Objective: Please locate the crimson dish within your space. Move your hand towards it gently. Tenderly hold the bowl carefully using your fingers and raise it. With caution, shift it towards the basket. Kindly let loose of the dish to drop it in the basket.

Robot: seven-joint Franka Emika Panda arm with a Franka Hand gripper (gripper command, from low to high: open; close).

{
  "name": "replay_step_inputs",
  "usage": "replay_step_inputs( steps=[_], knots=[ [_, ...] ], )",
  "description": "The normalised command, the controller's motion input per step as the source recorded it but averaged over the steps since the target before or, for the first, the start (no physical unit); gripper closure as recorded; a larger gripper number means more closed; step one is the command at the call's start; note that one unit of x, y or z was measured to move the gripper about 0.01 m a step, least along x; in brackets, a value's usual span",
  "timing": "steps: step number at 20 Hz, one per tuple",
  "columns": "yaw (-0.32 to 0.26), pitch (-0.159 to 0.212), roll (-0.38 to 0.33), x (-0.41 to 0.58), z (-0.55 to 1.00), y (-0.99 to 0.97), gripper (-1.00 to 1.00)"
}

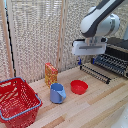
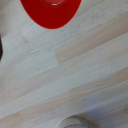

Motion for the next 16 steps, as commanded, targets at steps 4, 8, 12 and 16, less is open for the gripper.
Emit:
replay_step_inputs(
  steps=[4, 8, 12, 16],
  knots=[
    [-0.021, -0.016, -0.001, -0.179, -0.53, -0.11, -1.00],
    [0.000, -0.057, -0.040, -0.306, -0.62, 0.00, -1.00],
    [0.000, -0.032, -0.063, -0.159, -0.59, 0.00, -1.00],
    [0.020, -0.061, -0.041, 0.000, -0.57, 0.00, -1.00]
  ],
)
